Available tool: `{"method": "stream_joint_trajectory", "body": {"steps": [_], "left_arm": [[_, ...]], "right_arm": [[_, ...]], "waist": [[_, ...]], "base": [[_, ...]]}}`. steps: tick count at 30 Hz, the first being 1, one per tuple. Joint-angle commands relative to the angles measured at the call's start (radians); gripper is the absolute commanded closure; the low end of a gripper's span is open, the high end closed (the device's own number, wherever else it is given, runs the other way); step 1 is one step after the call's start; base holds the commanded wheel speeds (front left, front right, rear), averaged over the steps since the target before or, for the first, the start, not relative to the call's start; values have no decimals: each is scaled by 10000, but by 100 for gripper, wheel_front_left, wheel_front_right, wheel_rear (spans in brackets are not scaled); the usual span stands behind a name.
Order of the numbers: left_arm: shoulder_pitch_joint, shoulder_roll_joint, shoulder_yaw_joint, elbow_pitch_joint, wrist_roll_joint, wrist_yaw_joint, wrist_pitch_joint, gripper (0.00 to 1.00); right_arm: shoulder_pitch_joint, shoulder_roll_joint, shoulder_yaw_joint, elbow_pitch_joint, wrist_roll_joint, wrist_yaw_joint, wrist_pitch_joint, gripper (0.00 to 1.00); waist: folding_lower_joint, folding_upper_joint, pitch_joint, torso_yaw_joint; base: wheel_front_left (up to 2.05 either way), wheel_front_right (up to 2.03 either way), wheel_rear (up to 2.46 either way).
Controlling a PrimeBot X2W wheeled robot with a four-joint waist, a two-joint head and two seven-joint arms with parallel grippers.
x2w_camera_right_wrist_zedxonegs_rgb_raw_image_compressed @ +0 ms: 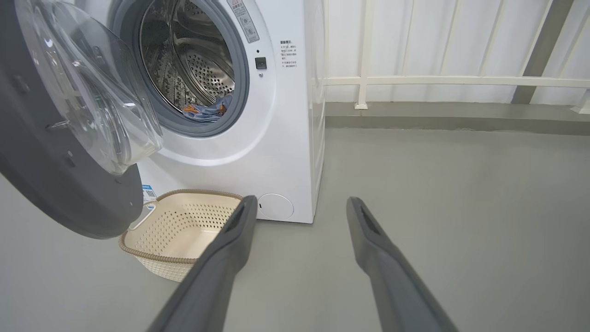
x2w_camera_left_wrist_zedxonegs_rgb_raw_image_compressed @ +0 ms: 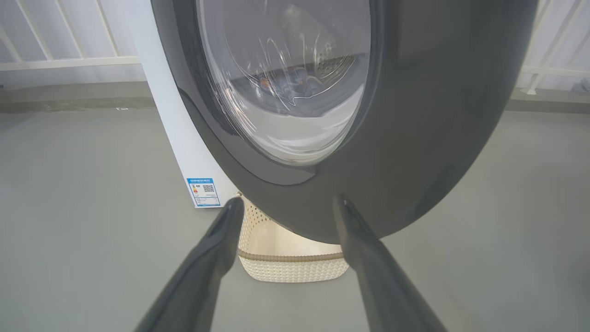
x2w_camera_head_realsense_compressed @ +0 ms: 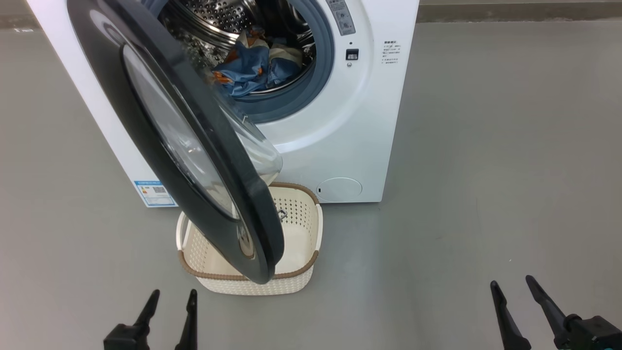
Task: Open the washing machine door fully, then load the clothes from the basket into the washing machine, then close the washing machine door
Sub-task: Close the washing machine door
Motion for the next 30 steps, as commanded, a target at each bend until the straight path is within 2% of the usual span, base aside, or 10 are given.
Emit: {"method": "stream_joint_trajectory", "body": {"steps": [1,7,9,10,20,30], "left_arm": [[-151,56,413,-311,72,-34,-106,0],[-147,53,485,-393,24,-19,-106,0],[-145,53,519,-404,17,-4,-106,0],[-142,53,540,-397,1,19,-106,0],[-144,52,565,-486,-120,117,-106,0],[-221,51,388,-615,-294,258,-107,0]], "right_arm": [[-41,-103,104,-277,-136,16,-76,0],[-59,-45,33,-225,-215,16,-76,0],[-117,-91,125,-223,-272,16,-76,75],[-166,-112,167,-254,-274,16,-76,100],[-738,-196,527,-523,-118,16,-76,100],[-3145,-152,2478,-2913,211,16,-76,100]], "waist": [[0,0,1,-6],[0,0,24,-21],[0,0,27,-17],[0,0,26,-12],[0,0,18,108],[0,0,140,441]], "base": [[0,0,0],[0,0,0],[0,0,0],[0,0,0],[0,0,0],[0,0,0]]}}
